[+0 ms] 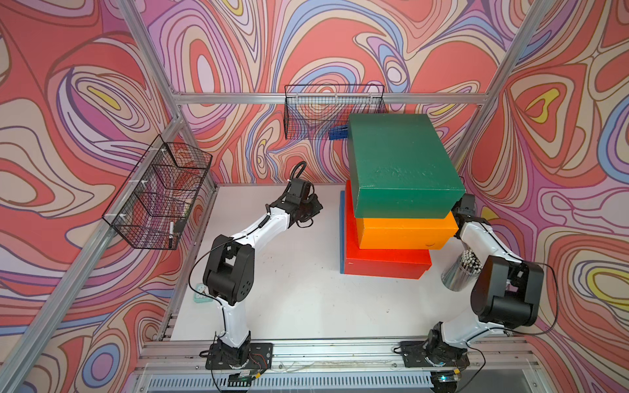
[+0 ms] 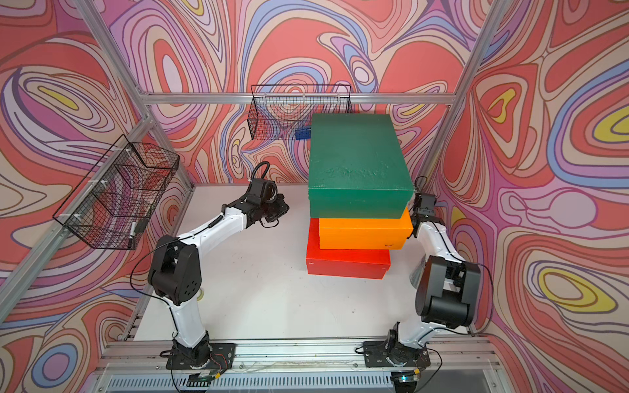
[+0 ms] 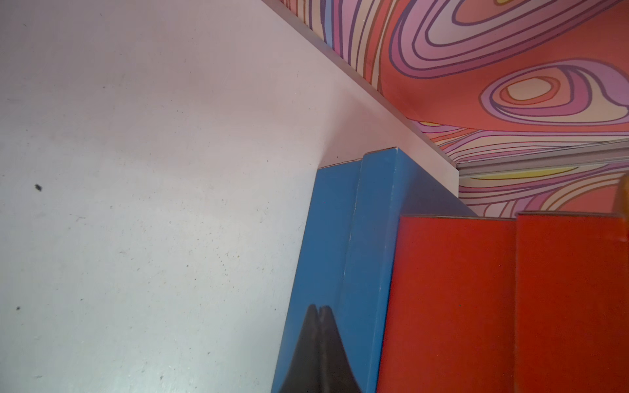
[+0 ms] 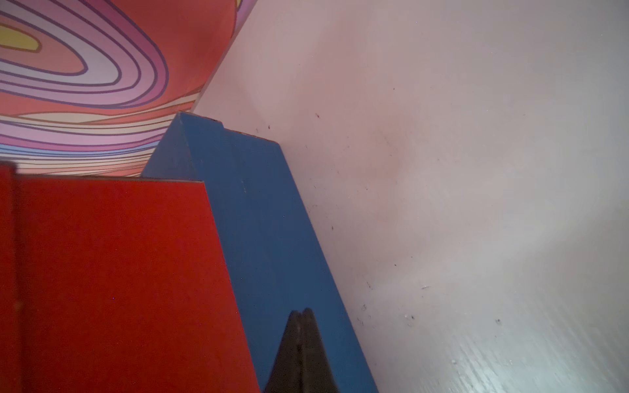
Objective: Stack the shoeboxes
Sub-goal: Move the shoeboxes to the center of the board.
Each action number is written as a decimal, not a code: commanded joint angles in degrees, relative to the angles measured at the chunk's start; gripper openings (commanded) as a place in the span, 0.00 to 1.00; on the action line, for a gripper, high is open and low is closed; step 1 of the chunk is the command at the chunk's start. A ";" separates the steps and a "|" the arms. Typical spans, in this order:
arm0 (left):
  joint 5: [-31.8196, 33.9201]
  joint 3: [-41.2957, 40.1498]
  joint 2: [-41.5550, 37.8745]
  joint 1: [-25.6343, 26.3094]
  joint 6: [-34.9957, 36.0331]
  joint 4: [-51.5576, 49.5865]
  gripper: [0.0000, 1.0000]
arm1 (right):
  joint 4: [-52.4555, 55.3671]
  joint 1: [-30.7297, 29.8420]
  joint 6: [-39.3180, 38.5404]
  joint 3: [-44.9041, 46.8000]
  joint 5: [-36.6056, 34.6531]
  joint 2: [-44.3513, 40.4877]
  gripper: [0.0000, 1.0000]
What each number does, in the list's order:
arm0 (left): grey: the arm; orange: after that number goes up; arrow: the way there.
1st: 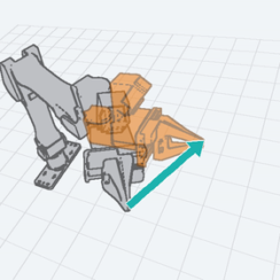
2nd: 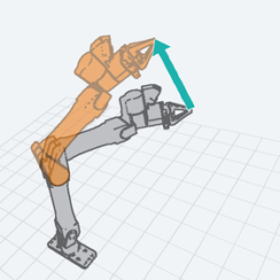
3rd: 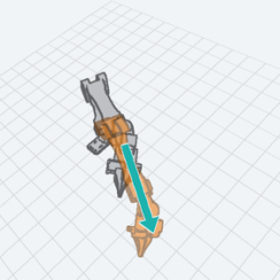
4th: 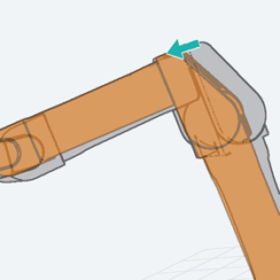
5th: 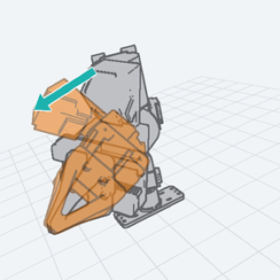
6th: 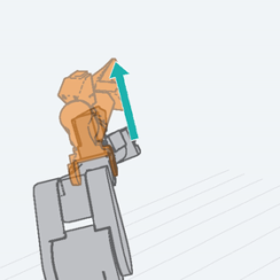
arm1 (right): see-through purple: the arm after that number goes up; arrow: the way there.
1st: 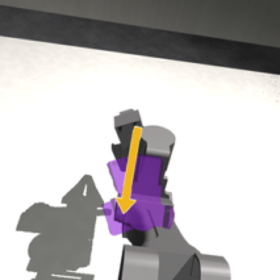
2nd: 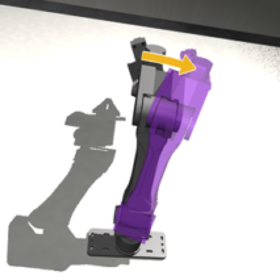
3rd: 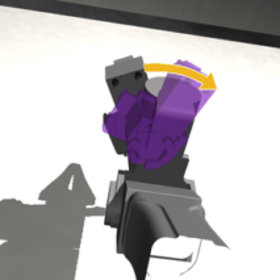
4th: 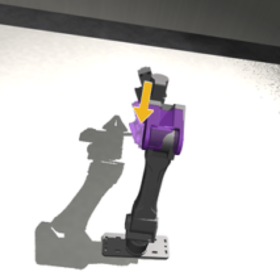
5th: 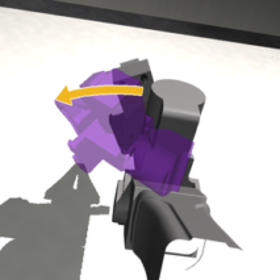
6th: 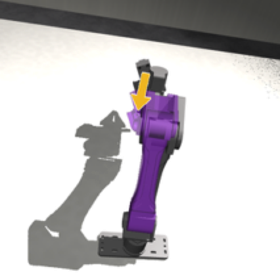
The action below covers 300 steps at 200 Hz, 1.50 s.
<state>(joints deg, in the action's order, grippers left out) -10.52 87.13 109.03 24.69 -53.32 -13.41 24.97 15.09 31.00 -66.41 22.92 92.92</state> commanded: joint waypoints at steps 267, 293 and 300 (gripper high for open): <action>-1.91 -18.64 -2.47 -4.96 -4.01 9.52 0.01 | -15.40 -29.12 12.65 -1.80 -4.15 17.47 0.00; -2.00 -21.62 -3.89 -6.92 -3.65 9.98 0.01 | -15.48 -30.58 13.12 -3.60 -4.53 18.38 0.00; -2.29 -22.03 -4.05 -7.53 -3.63 10.15 0.01 | -15.40 -31.02 13.20 -4.02 -4.63 18.75 0.00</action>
<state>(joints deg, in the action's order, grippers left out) -10.70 66.92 107.18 16.80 -58.08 -5.52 9.13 -11.51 43.64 -69.23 17.21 108.60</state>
